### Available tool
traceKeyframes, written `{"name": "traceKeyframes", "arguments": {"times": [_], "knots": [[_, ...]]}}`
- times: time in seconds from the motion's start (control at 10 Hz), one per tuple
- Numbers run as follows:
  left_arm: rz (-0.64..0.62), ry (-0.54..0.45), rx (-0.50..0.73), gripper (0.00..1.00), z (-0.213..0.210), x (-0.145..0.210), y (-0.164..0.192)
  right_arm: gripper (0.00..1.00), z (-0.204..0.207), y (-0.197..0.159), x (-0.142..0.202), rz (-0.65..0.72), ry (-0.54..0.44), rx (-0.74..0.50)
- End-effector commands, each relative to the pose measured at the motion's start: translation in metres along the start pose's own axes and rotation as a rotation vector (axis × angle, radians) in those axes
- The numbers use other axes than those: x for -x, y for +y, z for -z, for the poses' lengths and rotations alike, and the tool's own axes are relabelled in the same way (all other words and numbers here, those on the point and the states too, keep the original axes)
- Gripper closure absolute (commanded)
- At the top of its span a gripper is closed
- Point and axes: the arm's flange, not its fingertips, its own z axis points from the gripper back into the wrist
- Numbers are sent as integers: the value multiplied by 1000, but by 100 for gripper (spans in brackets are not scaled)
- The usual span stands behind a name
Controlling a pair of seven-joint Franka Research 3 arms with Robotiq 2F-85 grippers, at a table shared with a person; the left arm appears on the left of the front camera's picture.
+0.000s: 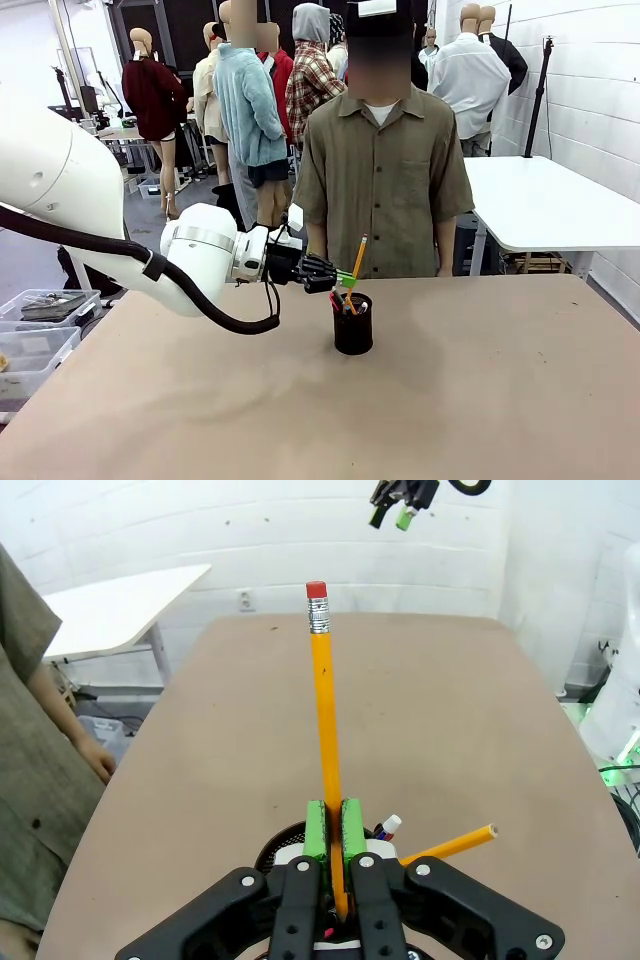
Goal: Place the pens into the pen holder.
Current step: Pick up a writing instrument from the table and place it into the Pen holder.
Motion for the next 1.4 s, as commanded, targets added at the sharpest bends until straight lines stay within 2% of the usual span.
{"name": "traceKeyframes", "arguments": {"times": [0.0, 0.1, 0.4, 0.5, 0.7, 0.9, 1.1, 1.3], "knots": [[36, 31, 11, 100, 6, 4, -1, 15, 0, 1, -2, 7, 11, 3], [39, 32, 14, 95, 5, 4, -3, 15, 0, 1, -2, 7, 11, 3], [41, 28, 14, 37, -1, 0, -5, 15, 0, 1, -2, 7, 11, 3], [47, 18, 11, 29, -5, -3, -7, 15, 0, 1, -2, 7, 11, 3], [42, -20, -24, 29, -28, -16, -9, 15, 0, 1, -2, 7, 11, 3], [47, 3, -65, 29, -66, -43, -14, 15, 0, 1, -2, 7, 11, 3], [-43, 142, -89, 29, -119, -65, -8, 15, 0, 1, -2, 7, 11, 3], [-181, 336, -138, 29, -172, -67, -10, 15, 0, 1, -2, 7, 11, 3]]}}
